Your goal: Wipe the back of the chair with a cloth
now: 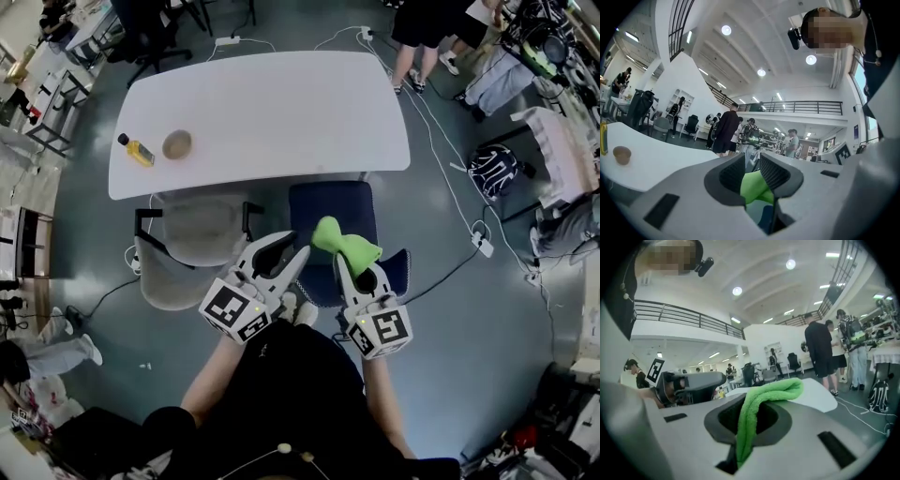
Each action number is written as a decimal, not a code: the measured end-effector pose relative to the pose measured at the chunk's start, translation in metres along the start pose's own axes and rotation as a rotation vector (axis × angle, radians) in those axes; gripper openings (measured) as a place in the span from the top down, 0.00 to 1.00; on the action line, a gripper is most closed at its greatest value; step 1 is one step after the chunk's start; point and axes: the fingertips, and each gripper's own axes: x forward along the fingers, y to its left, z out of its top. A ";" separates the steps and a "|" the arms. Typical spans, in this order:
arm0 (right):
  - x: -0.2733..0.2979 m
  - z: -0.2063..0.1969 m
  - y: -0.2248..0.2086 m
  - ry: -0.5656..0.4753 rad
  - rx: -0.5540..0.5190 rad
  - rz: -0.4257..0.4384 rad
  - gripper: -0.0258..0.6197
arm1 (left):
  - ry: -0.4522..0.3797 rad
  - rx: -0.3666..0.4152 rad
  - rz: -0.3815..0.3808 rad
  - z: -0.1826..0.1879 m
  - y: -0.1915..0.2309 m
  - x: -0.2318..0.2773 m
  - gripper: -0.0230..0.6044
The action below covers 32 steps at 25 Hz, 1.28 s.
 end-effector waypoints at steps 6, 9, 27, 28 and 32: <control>-0.043 0.069 0.004 -0.226 -0.112 -0.104 0.93 | -0.020 0.049 -0.077 0.036 -0.027 0.003 0.82; -0.068 0.103 0.013 -0.313 -0.190 -0.128 0.93 | -0.009 0.088 -0.050 0.050 -0.032 -0.001 0.87; -0.141 0.123 -0.020 -0.409 -0.183 -0.319 0.93 | -0.089 0.111 -0.019 0.073 -0.039 -0.015 0.96; -0.140 0.125 -0.019 -0.410 -0.194 -0.319 0.93 | -0.091 0.112 -0.017 0.074 -0.038 -0.015 0.96; -0.138 0.129 -0.019 -0.407 -0.223 -0.322 0.93 | -0.093 0.111 -0.009 0.074 -0.035 -0.014 0.96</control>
